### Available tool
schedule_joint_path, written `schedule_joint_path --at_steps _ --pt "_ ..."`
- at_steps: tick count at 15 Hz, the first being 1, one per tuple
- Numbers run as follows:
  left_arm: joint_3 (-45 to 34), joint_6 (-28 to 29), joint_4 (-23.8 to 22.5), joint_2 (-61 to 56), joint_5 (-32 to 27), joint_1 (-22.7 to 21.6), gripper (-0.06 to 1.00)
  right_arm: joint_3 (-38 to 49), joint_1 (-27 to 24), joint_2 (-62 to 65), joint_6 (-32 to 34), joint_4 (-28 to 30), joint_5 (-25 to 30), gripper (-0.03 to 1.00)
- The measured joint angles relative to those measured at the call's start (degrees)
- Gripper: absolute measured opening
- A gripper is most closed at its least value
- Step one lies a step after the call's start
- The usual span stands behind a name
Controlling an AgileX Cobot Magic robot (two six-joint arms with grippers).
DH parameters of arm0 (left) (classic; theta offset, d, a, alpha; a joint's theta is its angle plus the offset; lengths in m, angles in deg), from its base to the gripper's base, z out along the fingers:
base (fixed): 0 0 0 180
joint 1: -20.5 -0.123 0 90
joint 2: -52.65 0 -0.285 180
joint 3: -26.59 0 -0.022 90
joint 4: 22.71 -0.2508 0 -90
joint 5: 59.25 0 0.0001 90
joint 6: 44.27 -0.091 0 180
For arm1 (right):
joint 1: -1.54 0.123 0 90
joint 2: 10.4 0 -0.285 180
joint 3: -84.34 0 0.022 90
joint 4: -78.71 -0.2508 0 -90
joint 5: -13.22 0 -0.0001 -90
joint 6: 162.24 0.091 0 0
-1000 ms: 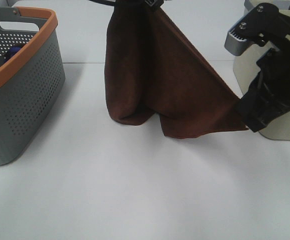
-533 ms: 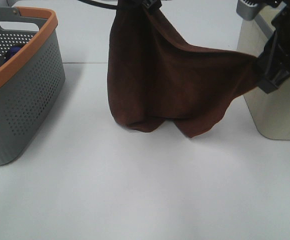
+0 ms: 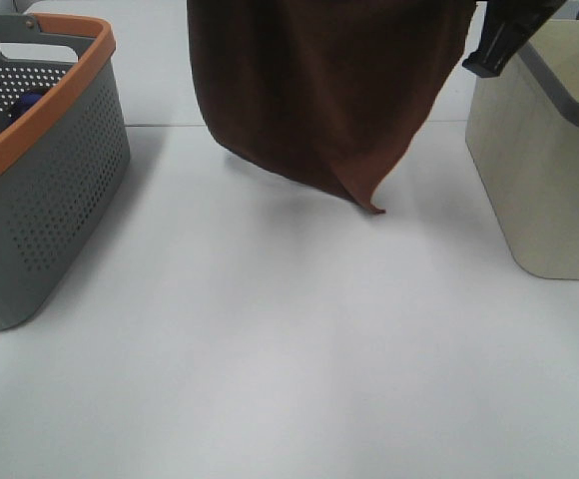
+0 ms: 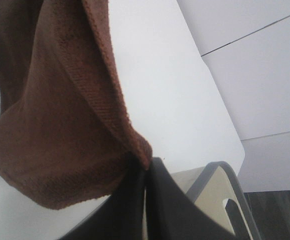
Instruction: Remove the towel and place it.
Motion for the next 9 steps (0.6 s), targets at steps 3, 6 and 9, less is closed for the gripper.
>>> schedule_joint_path --at_steps 3,6,9 --pt "0.0 3.4 -4.4 2.0 5.0 -1.2 0.01 -6.8 -0.3 -6.5 0.1 2.6 0.0 0.02" --pt "0.0 4.9 -5.2 2.6 8.9 -1.9 0.01 -9.9 -2.9 -7.7 1.5 3.0 -1.4 0.02" --pt "0.0 6.5 -5.3 3.8 14.3 -3.4 0.01 -10.1 -4.8 -9.3 3.2 3.2 -7.4 0.02"
